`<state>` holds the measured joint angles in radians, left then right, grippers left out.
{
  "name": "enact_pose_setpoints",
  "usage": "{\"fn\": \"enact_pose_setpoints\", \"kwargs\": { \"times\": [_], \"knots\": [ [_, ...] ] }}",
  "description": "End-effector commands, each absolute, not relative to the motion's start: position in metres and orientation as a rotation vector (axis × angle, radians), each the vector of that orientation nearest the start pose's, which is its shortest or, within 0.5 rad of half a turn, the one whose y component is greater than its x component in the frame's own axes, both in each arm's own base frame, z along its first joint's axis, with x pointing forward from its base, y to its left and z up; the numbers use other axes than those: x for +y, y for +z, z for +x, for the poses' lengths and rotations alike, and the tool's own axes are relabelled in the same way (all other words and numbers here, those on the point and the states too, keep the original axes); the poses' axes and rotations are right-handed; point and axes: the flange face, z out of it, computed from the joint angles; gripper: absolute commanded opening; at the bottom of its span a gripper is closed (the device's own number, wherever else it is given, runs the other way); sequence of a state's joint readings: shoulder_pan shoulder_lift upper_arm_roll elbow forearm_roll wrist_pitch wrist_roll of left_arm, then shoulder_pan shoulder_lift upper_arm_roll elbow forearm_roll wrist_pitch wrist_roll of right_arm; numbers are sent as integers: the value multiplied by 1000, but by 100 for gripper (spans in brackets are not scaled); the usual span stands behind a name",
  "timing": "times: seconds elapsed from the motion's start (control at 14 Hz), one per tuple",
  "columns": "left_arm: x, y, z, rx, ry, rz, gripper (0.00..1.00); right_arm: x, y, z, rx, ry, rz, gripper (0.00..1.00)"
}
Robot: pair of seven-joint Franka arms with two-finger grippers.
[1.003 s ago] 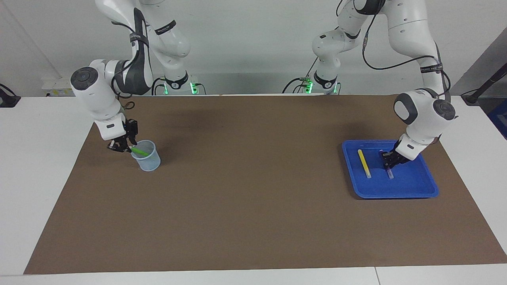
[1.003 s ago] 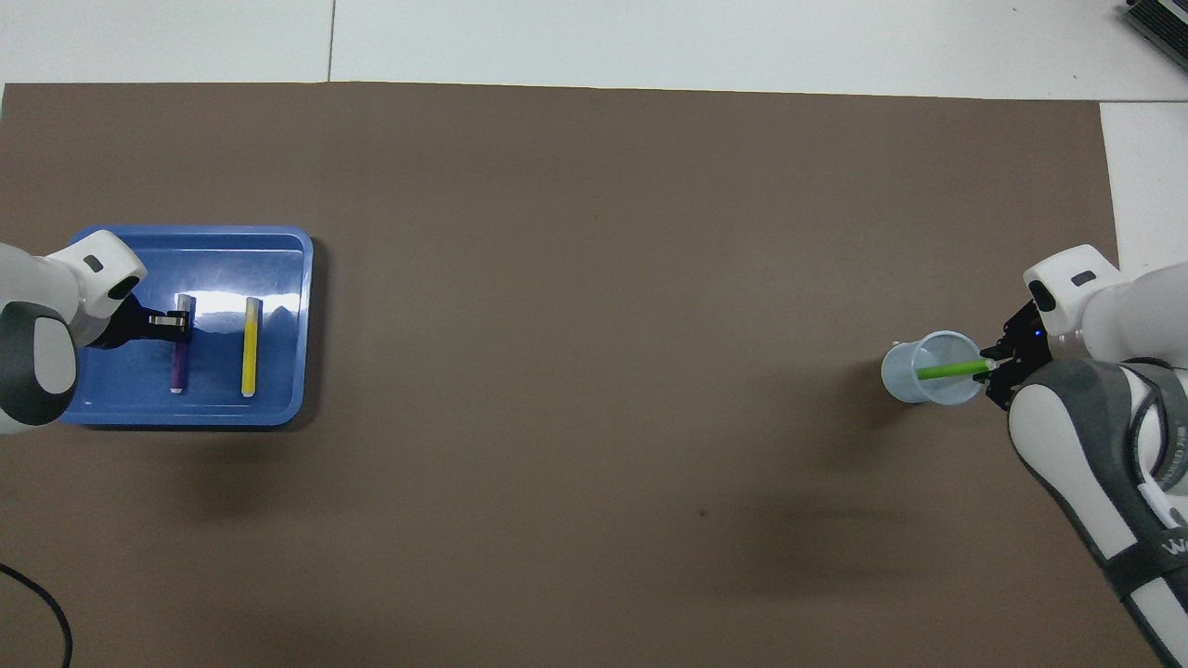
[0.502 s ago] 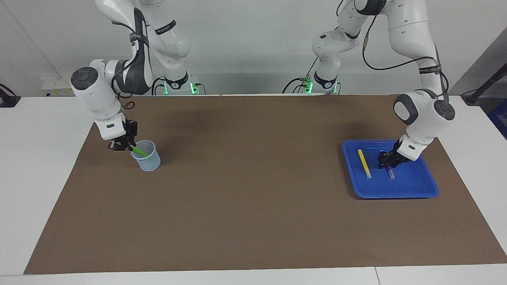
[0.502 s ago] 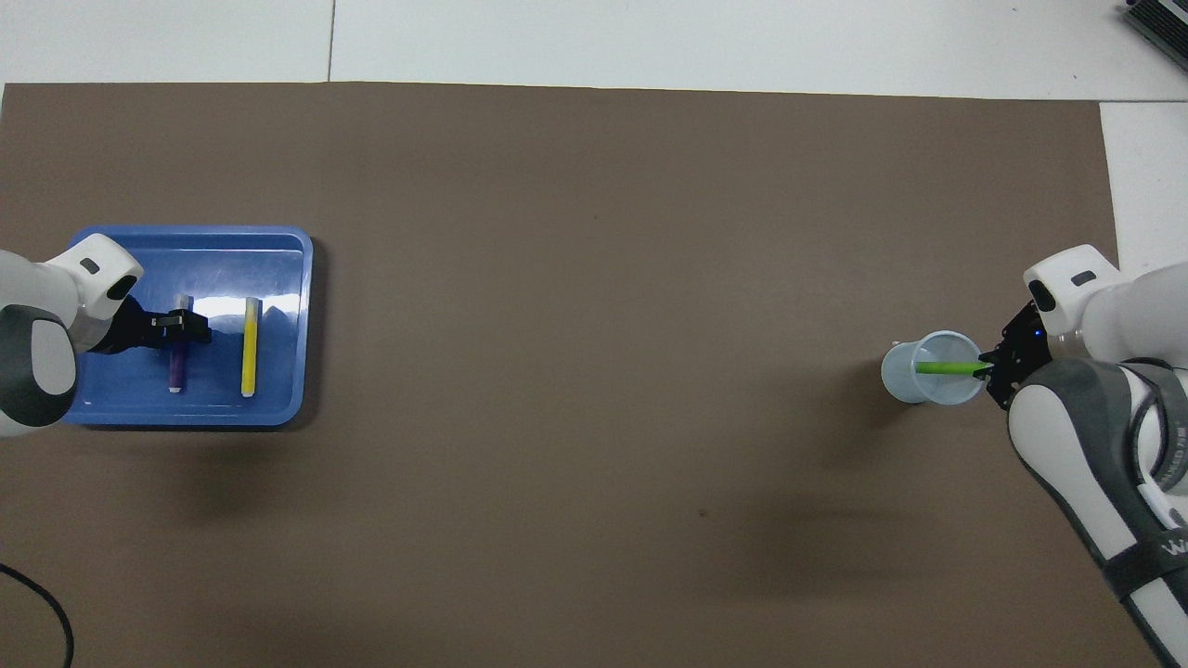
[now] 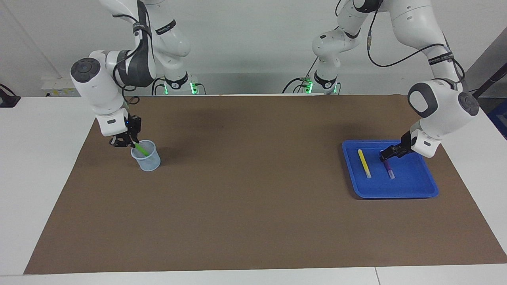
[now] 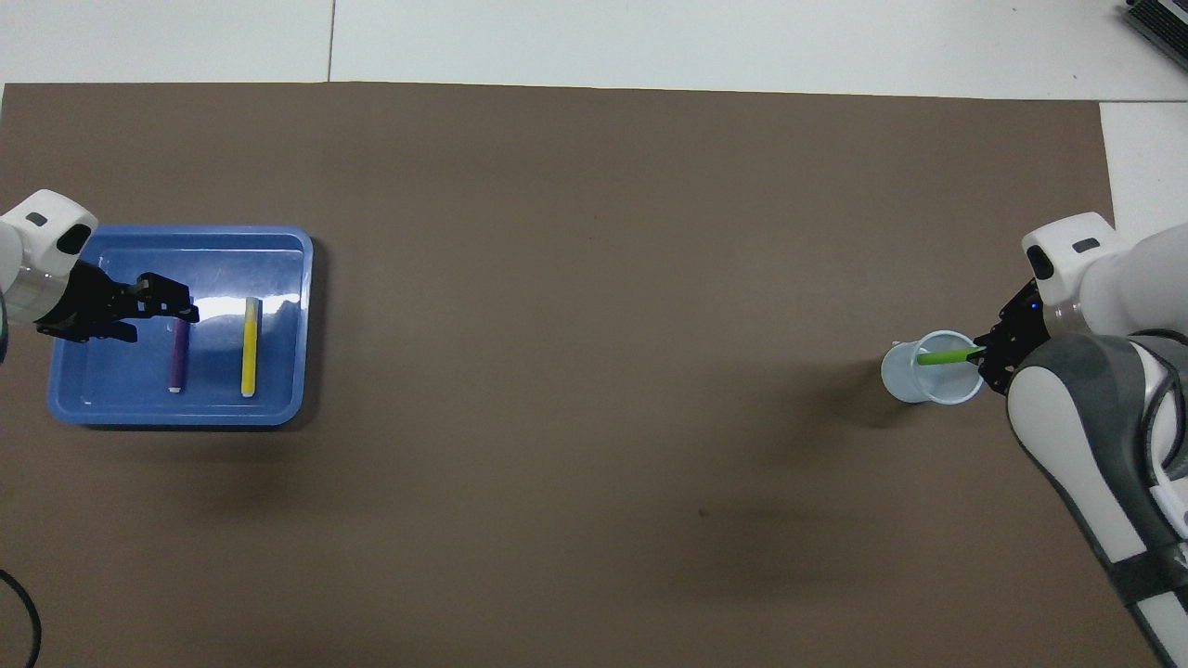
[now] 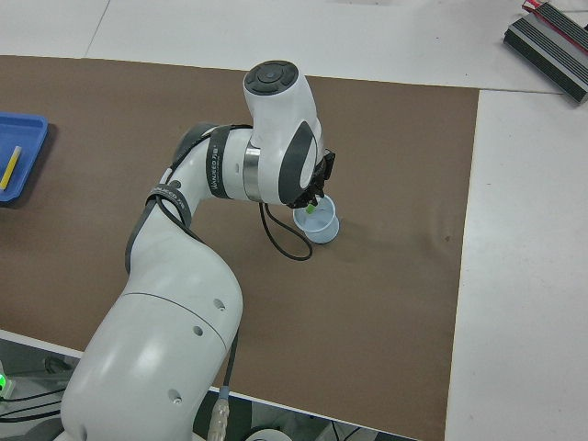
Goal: Right arm passes pens to left for tray arrangement
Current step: 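Lift the green pen from the cup with the right gripper while the left gripper approaches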
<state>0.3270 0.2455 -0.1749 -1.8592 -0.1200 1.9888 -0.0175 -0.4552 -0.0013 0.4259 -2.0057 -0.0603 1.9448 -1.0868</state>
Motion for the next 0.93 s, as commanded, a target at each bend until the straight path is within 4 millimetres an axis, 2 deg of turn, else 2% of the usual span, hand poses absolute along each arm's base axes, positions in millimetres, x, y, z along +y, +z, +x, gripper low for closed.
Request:
{"fn": "enact_pose_setpoints", "kwargs": {
  "times": [0.0, 0.14, 0.22, 0.29, 0.43, 0.5, 0.65, 0.86],
  "knots": [
    [68, 412, 595, -505, 209, -3291, 91, 17, 494, 552, -1527, 150, -2737, 0],
    [52, 431, 593, -678, 202, -3312, 91, 45, 522, 550, -1384, 134, -2747, 0],
    [39, 441, 593, -786, 199, -3325, 91, 61, 532, 548, -1371, 138, -2758, 0],
    [29, 449, 593, -908, 204, -3319, 91, 71, 536, 545, -1381, 140, -2757, 0],
    [7, 465, 592, -1139, 227, -3307, 91, 78, 538, 543, -1385, 138, -2755, 0],
    [-5, 473, 590, -1239, 241, -3294, 91, 89, 537, 542, -1326, 134, -2764, 0],
    [-35, 488, 589, -1513, 296, -3224, 91, 116, 541, 538, -964, 76, -2725, 0],
    [-76, 499, 591, -1905, 296, -3075, 91, 179, 545, 530, -635, 25, -2727, 0]
  ]
}}
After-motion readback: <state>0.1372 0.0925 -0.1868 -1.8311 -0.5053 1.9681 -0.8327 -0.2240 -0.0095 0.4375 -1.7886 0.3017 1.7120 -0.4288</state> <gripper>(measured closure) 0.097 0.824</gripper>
